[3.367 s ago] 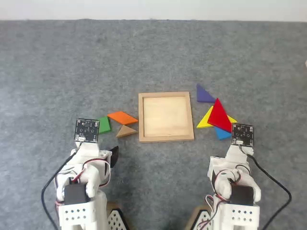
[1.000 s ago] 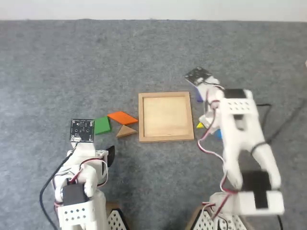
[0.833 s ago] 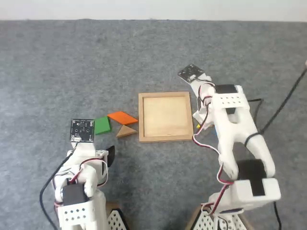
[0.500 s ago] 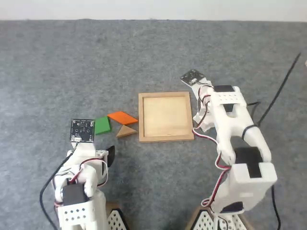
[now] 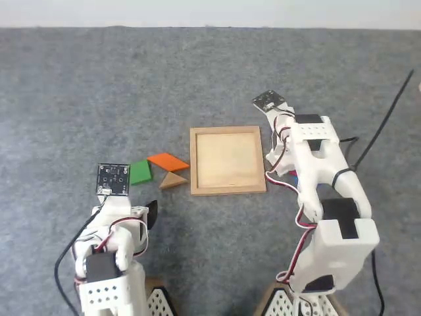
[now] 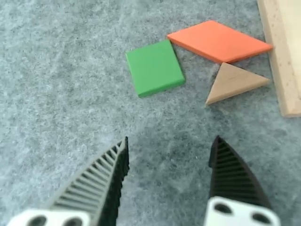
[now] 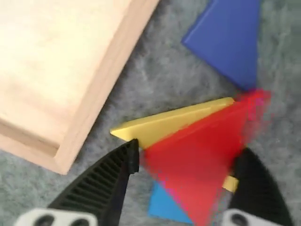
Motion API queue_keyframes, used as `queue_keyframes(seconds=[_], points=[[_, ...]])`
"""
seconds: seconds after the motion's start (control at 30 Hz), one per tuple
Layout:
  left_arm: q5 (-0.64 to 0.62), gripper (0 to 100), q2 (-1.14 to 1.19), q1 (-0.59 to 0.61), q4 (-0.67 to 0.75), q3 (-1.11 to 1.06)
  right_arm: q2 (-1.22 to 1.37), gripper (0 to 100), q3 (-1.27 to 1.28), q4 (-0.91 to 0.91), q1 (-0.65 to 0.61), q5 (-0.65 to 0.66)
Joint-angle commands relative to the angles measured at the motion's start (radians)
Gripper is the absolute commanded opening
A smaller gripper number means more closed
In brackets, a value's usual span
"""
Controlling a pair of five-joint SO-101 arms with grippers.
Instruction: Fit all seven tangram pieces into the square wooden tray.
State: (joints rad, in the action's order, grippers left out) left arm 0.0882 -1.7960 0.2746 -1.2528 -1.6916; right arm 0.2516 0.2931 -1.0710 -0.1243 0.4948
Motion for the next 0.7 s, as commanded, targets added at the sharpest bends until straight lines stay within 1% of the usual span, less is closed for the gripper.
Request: queue_keyframes(seconds=[0.0, 0.07, 0.17, 0.33, 0.5, 0.67], points=[[0.009, 27, -0.011, 0.005, -0.003, 0.007, -0.005, 16.5, -0.037, -0.021, 0.019, -0.021], [0.009, 27, -0.011, 0.005, -0.003, 0.007, -0.005, 15.8, -0.037, -0.024, 0.018, -0.021], [0.009, 27, -0.011, 0.005, -0.003, 0.007, -0.013, 17.5, -0.037, -0.024, 0.019, -0.032], [0.009, 27, -0.011, 0.005, -0.003, 0.007, -0.016, 15.4, -0.055, -0.033, 0.013, -0.051], [0.009, 27, -0.011, 0.005, -0.003, 0.007, -0.016, 12.1, -0.18, -0.145, 0.018, -0.074], [0.009, 27, -0.011, 0.005, -0.003, 0.007, -0.016, 12.1, -0.272, -0.232, 0.019, -0.081]])
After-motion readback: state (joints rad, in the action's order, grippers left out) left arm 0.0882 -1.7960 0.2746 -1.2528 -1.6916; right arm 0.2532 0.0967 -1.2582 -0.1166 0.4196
